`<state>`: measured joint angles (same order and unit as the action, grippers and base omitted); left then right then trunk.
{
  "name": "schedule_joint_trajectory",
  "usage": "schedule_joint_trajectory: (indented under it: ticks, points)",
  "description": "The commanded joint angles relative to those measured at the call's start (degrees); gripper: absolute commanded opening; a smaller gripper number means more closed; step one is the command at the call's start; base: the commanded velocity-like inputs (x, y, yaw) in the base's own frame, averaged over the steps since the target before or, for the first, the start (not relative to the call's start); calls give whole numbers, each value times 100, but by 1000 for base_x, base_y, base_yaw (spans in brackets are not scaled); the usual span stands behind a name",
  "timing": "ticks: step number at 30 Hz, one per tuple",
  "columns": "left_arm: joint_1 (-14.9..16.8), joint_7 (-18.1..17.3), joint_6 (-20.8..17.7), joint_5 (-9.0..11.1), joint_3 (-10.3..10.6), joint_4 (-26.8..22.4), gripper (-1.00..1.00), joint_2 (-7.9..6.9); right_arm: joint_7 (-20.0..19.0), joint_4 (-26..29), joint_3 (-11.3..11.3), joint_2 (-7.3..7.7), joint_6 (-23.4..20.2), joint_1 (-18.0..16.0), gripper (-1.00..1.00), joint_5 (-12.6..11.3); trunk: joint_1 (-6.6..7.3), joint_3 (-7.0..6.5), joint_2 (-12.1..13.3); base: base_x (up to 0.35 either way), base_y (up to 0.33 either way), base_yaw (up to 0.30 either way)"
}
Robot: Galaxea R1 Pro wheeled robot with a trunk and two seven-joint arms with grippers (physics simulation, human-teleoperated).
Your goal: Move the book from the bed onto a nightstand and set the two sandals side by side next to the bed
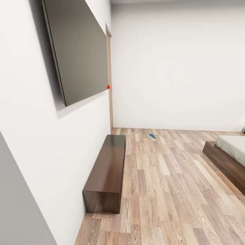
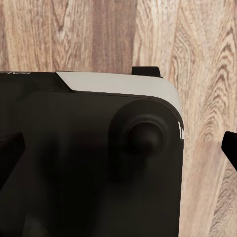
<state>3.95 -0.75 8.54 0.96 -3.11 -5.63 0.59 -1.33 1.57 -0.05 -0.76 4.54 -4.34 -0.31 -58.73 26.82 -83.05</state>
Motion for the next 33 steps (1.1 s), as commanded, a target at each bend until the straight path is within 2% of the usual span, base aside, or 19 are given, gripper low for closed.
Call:
schedule_joint_trajectory:
  ticks: [1,33]
  points:
    - [4,-8,18,10,-29,5,100,2,-14,-6,-2,0,20,-4,100,-4,0,6,-3,0,0,0]
    - [4,-8,18,10,-29,5,100,2,-14,-6,-2,0,20,-4,100,-4,0,5,-3,0,0,0]
